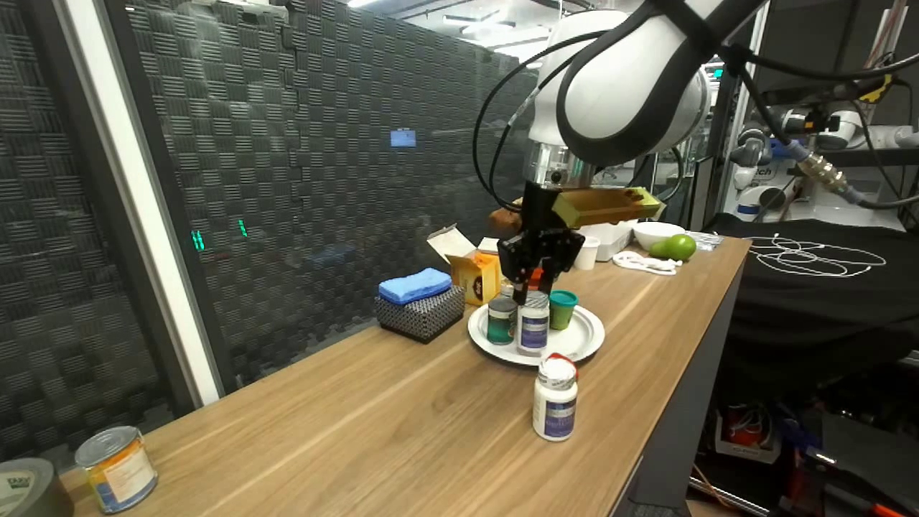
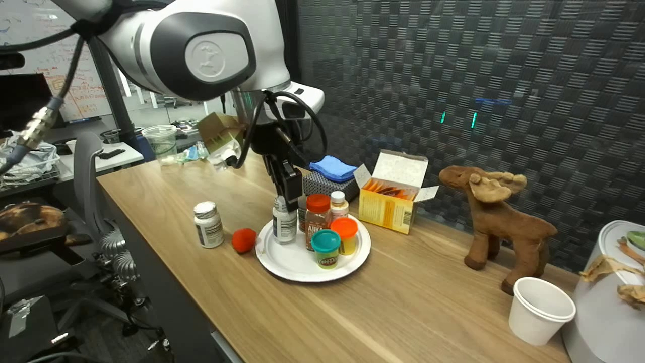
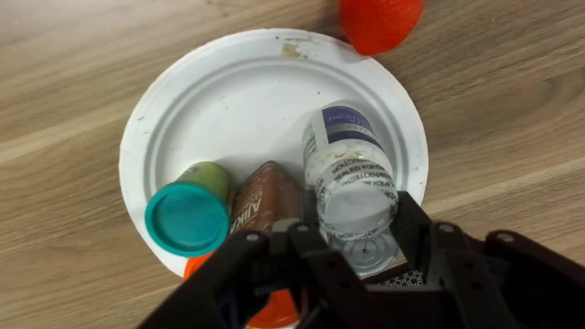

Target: Put the bottles on the tray

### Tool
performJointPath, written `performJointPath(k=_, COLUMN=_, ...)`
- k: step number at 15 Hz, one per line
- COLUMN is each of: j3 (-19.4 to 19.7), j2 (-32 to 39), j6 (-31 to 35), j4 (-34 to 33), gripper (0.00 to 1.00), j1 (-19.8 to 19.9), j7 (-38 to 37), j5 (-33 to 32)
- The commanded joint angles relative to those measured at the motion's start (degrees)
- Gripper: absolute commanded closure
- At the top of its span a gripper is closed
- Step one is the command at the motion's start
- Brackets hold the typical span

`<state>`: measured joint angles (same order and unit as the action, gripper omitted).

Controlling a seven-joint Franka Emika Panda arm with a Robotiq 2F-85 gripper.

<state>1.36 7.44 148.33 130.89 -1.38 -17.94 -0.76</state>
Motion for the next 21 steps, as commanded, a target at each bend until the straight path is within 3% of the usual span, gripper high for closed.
performJointPath(k=1, j3=-0.9, j2=-0.3, j6=2.6, j4=0.7, gripper=0.81, j1=0.3, j7=2.8, j5=4.1)
performJointPath(k=11, j3=0.5, j2=1.2, j6=9.6, j4=2.8, gripper=0.81, j1=-0.9, j7=1.1, j5=-2.9)
performJointPath(k=12, j3=0.6, j2=0.8, j6=9.6, j4=3.0, gripper=0.31, j1=-1.0, j7=0.9, j5=-3.5)
performJointPath(k=13, j3=0.6, j2=0.2, j6=9.5, j4=3.1, gripper=0.30, j1=-1.0, j7=0.9, j5=-4.0)
performJointPath(k=17, j3=0.6, j2=-6.2, j6=1.9, j4=3.8, gripper=0.01, j1=-1.5, j7=-1.9, j5=-5.3)
performJointPath(k=19, j3=-1.3, j2=-10.9, j6=-6.6, j4=4.6, gripper=0.00, j1=-1.0, j7=2.1, j5=-1.1)
performJointPath(k=21, j3=-2.4, j2=-16.2, j6=-13.4, j4=6.0, gripper=0.00, j1=-1.3, j7=1.7, j5=-1.4)
